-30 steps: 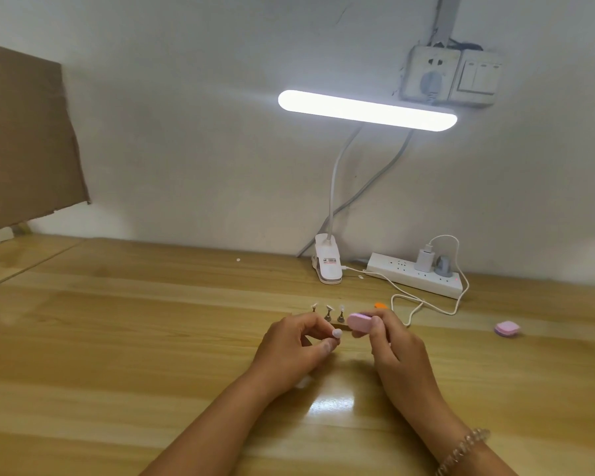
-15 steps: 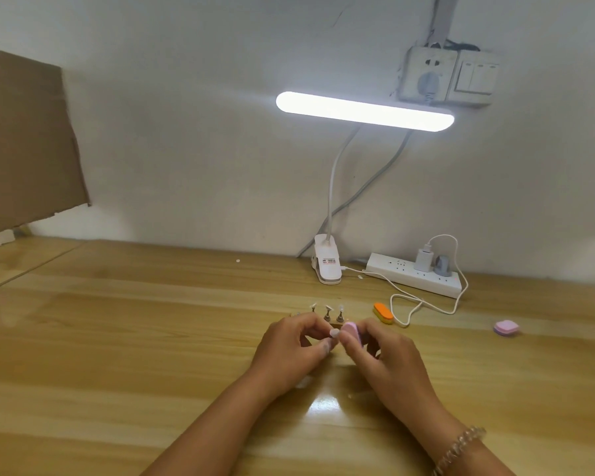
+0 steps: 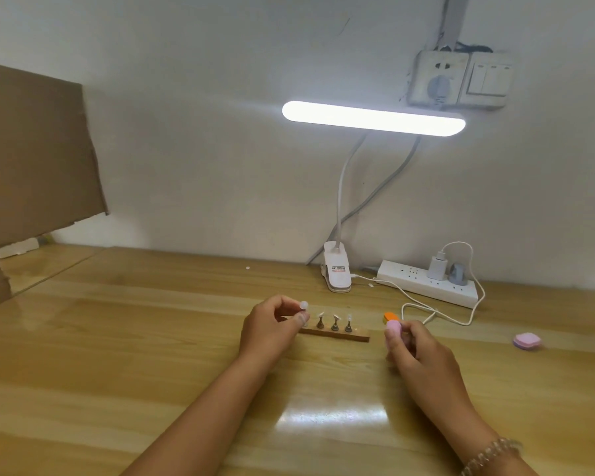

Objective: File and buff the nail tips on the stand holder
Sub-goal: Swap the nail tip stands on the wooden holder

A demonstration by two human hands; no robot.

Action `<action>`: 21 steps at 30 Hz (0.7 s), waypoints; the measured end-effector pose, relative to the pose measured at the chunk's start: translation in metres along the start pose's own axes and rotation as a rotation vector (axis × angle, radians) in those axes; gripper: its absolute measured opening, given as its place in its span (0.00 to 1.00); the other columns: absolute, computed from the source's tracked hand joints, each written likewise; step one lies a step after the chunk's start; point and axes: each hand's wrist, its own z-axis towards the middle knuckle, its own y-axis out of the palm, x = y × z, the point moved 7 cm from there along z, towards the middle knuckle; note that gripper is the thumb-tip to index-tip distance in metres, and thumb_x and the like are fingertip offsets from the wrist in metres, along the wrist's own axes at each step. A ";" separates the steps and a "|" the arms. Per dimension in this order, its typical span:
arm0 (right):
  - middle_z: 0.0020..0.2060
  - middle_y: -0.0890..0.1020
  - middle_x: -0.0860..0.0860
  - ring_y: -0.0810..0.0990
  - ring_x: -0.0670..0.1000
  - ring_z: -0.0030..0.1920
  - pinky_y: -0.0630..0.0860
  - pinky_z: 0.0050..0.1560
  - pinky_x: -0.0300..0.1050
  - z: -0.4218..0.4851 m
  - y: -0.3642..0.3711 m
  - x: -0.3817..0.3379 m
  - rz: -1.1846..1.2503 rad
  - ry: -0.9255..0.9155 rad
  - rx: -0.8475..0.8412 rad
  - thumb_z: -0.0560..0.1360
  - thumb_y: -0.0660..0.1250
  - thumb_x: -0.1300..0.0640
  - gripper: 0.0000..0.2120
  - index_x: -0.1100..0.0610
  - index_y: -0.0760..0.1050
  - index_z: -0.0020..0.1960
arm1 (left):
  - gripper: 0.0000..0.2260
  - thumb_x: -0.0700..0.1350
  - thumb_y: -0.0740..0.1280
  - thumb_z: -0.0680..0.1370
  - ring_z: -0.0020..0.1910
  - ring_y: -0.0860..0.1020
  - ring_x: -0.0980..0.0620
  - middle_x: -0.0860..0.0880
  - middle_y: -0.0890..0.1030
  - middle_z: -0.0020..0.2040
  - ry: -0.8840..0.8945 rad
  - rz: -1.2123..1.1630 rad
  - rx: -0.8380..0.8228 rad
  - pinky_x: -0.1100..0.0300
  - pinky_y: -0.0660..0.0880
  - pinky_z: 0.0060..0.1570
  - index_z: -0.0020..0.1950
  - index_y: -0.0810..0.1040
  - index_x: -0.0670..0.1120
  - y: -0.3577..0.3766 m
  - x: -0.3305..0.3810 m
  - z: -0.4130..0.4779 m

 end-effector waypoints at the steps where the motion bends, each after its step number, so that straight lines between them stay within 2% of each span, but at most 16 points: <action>1: 0.32 0.81 0.49 0.80 0.49 0.37 0.76 0.43 0.51 0.002 -0.002 0.002 -0.009 0.012 0.005 0.80 0.62 0.46 0.10 0.49 0.75 0.43 | 0.04 0.45 0.75 0.75 0.46 0.82 0.54 0.56 0.84 0.43 -0.011 0.030 -0.013 0.57 0.77 0.49 0.44 0.82 0.52 0.002 -0.001 0.003; 5: 0.30 0.80 0.48 0.78 0.50 0.35 0.72 0.38 0.48 0.007 -0.007 0.011 -0.080 0.055 0.011 0.79 0.61 0.44 0.18 0.51 0.77 0.36 | 0.03 0.45 0.74 0.75 0.47 0.82 0.55 0.56 0.85 0.43 -0.024 0.156 -0.069 0.54 0.78 0.54 0.44 0.82 0.52 0.006 -0.001 0.015; 7: 0.31 0.80 0.48 0.77 0.52 0.39 0.72 0.41 0.48 0.008 -0.007 0.014 -0.149 0.058 -0.010 0.79 0.62 0.44 0.17 0.51 0.78 0.36 | 0.05 0.45 0.75 0.74 0.48 0.82 0.54 0.57 0.85 0.43 -0.030 0.175 -0.104 0.54 0.77 0.56 0.41 0.81 0.53 0.009 0.000 0.020; 10: 0.40 0.78 0.47 0.75 0.53 0.48 0.73 0.49 0.50 0.010 -0.005 0.016 -0.232 0.049 0.008 0.79 0.63 0.47 0.11 0.50 0.78 0.42 | 0.06 0.49 0.75 0.73 0.47 0.80 0.57 0.62 0.83 0.44 -0.025 0.278 -0.112 0.56 0.77 0.54 0.39 0.80 0.56 0.015 -0.006 0.019; 13: 0.48 0.77 0.49 0.73 0.54 0.54 0.72 0.53 0.50 0.013 -0.008 0.017 -0.202 0.082 0.073 0.78 0.65 0.49 0.07 0.50 0.78 0.52 | 0.07 0.53 0.74 0.73 0.43 0.79 0.64 0.64 0.81 0.41 0.006 0.358 -0.092 0.59 0.75 0.49 0.38 0.79 0.58 0.017 -0.010 0.017; 16: 0.53 0.75 0.51 0.73 0.55 0.58 0.72 0.55 0.50 0.017 -0.004 0.017 -0.275 0.104 0.057 0.77 0.66 0.48 0.12 0.49 0.77 0.59 | 0.06 0.54 0.74 0.73 0.45 0.80 0.62 0.62 0.82 0.43 0.014 0.342 -0.124 0.58 0.75 0.51 0.39 0.79 0.57 0.017 -0.010 0.018; 21: 0.60 0.74 0.49 0.73 0.52 0.61 0.73 0.59 0.49 0.034 -0.001 0.018 -0.295 0.159 -0.006 0.76 0.65 0.49 0.17 0.47 0.74 0.65 | 0.06 0.53 0.73 0.75 0.45 0.80 0.62 0.61 0.82 0.44 0.079 0.383 -0.129 0.57 0.76 0.52 0.40 0.78 0.56 0.018 -0.007 0.018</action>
